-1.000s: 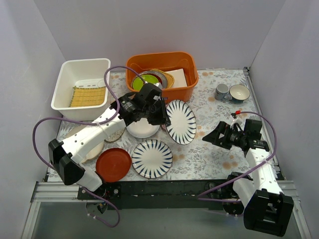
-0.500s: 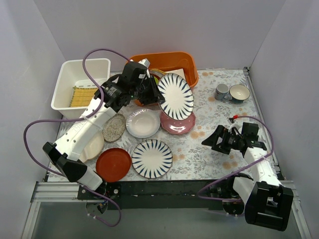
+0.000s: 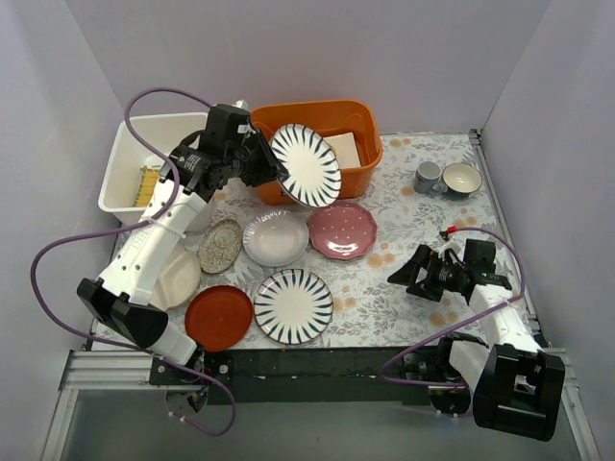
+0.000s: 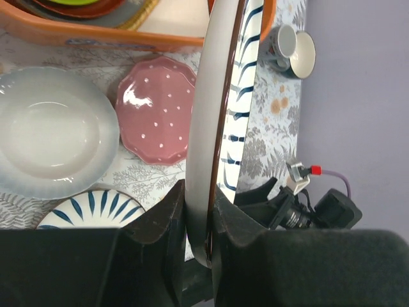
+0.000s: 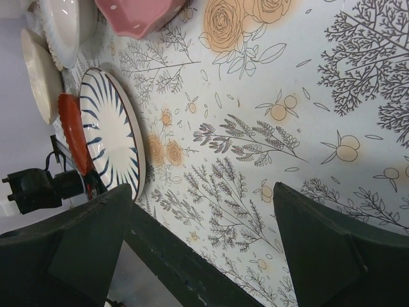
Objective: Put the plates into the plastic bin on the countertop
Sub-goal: Place the plate in the plastic bin.
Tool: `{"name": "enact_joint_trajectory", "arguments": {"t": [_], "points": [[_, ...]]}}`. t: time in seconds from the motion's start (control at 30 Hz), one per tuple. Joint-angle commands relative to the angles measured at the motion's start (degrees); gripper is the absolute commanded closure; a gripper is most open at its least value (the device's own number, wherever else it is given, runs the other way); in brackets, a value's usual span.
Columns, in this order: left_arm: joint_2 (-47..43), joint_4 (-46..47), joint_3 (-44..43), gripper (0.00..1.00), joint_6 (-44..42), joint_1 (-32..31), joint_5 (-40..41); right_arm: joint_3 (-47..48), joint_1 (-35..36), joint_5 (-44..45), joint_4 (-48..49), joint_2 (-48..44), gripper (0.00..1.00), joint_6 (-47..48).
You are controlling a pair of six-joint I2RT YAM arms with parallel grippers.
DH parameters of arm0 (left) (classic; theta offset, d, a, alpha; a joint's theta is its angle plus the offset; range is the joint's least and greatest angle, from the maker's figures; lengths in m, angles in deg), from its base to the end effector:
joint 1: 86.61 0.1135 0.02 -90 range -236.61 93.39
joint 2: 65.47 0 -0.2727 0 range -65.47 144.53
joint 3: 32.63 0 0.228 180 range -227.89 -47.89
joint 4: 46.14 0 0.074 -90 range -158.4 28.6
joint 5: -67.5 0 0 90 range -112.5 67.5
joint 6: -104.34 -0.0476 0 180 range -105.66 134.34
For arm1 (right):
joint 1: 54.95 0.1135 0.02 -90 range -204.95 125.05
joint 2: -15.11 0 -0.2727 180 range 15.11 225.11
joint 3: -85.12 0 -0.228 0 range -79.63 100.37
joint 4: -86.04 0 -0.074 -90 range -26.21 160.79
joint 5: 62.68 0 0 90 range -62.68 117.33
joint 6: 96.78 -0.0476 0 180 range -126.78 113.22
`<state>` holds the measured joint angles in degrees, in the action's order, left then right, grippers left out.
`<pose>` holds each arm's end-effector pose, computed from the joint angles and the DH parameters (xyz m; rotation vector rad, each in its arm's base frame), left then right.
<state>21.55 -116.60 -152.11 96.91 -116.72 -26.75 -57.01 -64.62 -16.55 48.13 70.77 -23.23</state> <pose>0.2525 -0.1505 0.4334 -1.0604 2.2541 -1.0623 0.1478 0.0083 0.1795 0.2529 2.4162 1.0132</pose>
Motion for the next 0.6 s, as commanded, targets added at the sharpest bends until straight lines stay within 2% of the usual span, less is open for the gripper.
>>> {"name": "enact_joint_trajectory", "arguments": {"t": [0.0,0.27,0.4,0.57], "points": [[-4.6,8.0,-3.0,1.00,2.8,4.9,1.6,-0.4,-0.3,-1.9,1.6,0.2,0.02,0.7],[-5.6,11.6,-1.6,1.00,5.1,16.9,-1.5,-0.7,-0.2,-2.5,1.6,0.5,0.03,1.1],[-6.0,10.0,-0.6,1.00,6.6,20.3,2.3,-0.7,-0.2,-2.6,1.6,0.7,0.03,1.1],[-8.1,12.4,2.7,1.00,7.1,25.7,2.5,-0.7,-0.2,-2.9,1.4,1.1,0.03,1.1]]}}
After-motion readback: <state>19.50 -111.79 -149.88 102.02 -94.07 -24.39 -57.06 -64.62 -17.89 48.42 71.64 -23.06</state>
